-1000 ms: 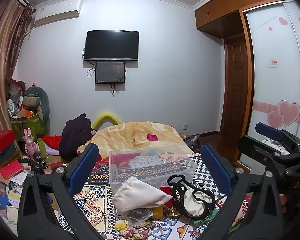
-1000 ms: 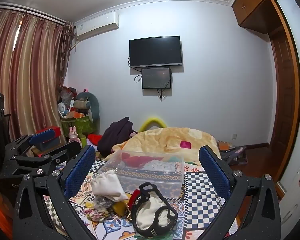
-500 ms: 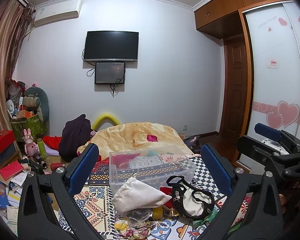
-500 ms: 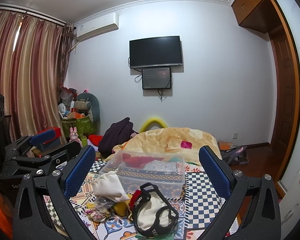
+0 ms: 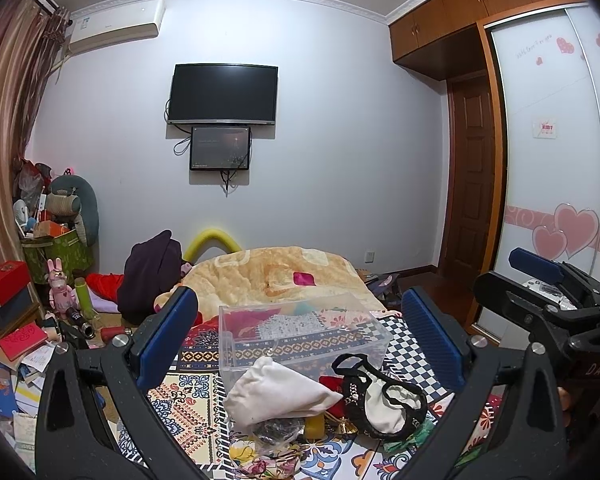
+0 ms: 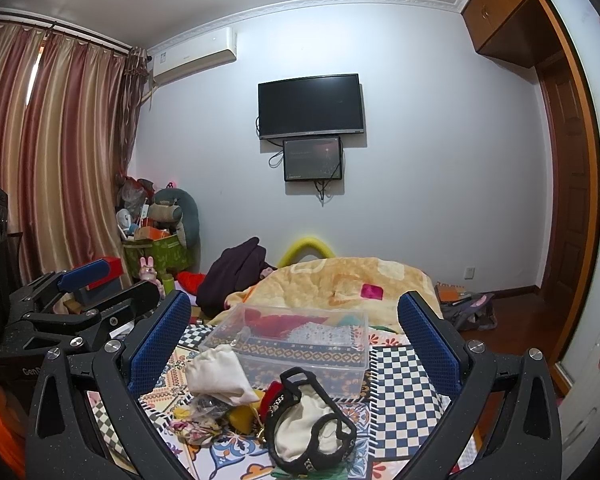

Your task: Organize soft objects

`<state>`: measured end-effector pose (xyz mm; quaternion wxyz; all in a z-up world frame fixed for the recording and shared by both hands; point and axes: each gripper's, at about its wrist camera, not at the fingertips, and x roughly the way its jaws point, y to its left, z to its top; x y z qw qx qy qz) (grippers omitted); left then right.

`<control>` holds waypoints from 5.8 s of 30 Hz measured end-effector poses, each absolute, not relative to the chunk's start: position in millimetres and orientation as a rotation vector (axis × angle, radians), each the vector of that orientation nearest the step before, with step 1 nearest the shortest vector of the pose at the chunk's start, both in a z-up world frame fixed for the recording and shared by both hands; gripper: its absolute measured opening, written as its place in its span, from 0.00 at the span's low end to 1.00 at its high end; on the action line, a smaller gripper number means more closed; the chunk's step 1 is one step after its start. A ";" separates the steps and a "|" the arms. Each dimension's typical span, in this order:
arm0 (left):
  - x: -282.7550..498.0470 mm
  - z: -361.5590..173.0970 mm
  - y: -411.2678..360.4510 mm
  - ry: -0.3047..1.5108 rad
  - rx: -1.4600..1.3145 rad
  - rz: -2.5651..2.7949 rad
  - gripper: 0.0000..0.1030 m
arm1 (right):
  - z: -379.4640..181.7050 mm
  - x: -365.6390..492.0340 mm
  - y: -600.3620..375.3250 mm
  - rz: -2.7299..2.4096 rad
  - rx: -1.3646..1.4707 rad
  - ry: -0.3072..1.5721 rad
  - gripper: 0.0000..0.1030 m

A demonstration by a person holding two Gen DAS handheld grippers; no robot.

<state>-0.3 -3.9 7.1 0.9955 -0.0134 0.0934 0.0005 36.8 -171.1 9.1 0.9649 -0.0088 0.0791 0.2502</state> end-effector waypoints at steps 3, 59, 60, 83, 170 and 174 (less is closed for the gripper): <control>-0.1 6.4 -4.3 0.188 -0.026 -0.001 1.00 | 10.4 36.3 -171.3 0.507 -0.016 0.159 1.00; 97.0 -140.9 22.7 0.664 -0.180 -0.061 0.41 | -136.4 123.3 -190.0 0.563 0.058 0.756 0.25; 94.7 -138.8 22.2 0.657 -0.177 -0.068 0.36 | -134.9 123.9 -191.6 0.565 0.065 0.754 0.22; 75.6 -95.8 48.3 0.585 -0.152 -0.037 0.51 | -65.3 127.9 -185.8 0.563 0.017 0.521 0.10; 168.8 -60.9 57.7 0.597 -0.084 -0.027 0.65 | -54.2 195.6 -138.8 0.537 -0.147 0.586 0.69; 148.7 -46.7 58.8 0.552 -0.090 -0.036 0.74 | -44.5 177.2 -146.0 0.551 -0.138 0.532 0.78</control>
